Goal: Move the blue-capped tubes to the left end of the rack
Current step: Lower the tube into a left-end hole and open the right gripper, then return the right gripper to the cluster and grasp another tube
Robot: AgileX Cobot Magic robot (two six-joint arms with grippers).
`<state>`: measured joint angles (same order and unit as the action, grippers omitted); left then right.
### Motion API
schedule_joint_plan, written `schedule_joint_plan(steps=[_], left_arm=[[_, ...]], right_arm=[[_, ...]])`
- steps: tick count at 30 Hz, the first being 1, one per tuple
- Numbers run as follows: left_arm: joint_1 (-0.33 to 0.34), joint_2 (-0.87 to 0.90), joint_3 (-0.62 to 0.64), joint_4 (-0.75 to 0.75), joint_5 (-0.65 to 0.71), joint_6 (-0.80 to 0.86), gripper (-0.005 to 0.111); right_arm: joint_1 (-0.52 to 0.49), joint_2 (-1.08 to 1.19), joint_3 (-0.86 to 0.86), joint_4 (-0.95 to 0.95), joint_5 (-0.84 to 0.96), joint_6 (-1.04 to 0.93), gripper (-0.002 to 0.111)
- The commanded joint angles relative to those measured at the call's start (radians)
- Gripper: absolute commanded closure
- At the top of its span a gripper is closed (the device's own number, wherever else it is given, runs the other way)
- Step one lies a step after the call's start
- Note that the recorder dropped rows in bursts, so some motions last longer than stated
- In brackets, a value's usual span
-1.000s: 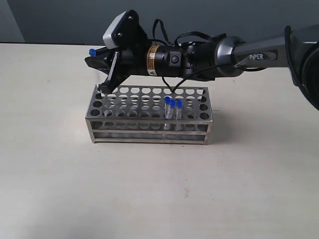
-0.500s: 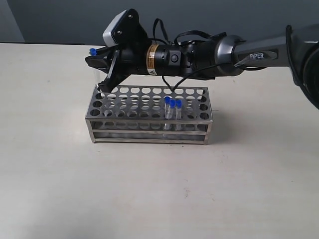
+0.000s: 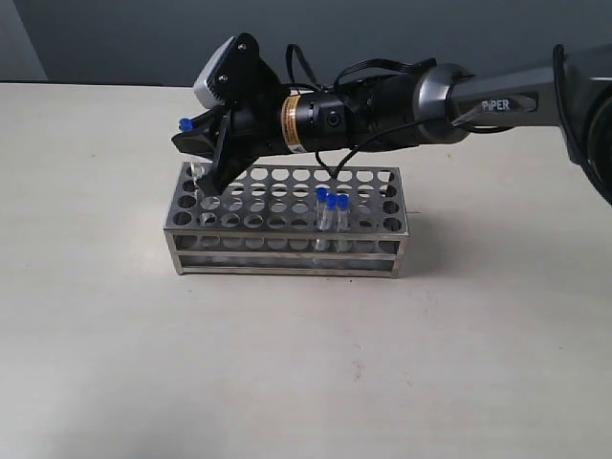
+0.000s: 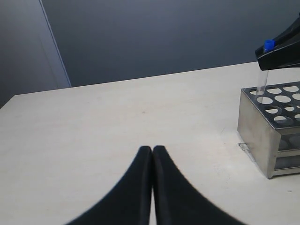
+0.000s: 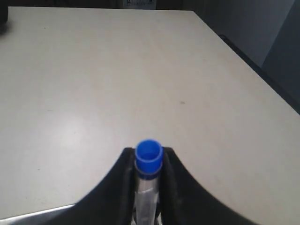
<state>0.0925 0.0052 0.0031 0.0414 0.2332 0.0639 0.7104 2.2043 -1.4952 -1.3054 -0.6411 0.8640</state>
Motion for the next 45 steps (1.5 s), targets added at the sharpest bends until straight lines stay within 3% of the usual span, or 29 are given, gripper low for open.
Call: schedule_joint_plan(steps=[1,4,6,11,18,26,32,45], left_arm=[[-0.005,-0.005,-0.003,0.002,-0.001,0.0,0.106],[-0.005,-0.005,-0.003,0.002,-0.001,0.0,0.106],[-0.005,-0.005,-0.003,0.002,-0.001,0.0,0.106],[-0.005,-0.005,-0.003,0.002,-0.001,0.0,0.106],[-0.005,-0.005,-0.003,0.002,-0.001,0.0,0.106],[-0.005,-0.005,-0.003,0.002,-0.001,0.0,0.106],[-0.005,-0.005,-0.003,0.002,-0.001,0.0,0.106],[-0.005,-0.005,-0.003,0.002,-0.001,0.0,0.106]], right_arm=[[-0.002,0.01,0.004,-0.019,0.019,0.007,0.091],[-0.002,0.021,0.004,-0.019,0.034,0.012,0.07],[-0.002,0.022,0.004,-0.019,0.036,0.022,0.063],[-0.002,-0.005,0.004,0.012,0.067,0.027,0.064],[-0.022,-0.231,0.033,0.003,0.435,0.183,0.064],[-0.204,-0.567,0.441,0.014,0.293,0.185,0.064],[-0.239,-0.689,0.749,0.017,0.173,0.183,0.064],[-0.237,-0.55,0.801,0.067,0.117,0.097,0.064]])
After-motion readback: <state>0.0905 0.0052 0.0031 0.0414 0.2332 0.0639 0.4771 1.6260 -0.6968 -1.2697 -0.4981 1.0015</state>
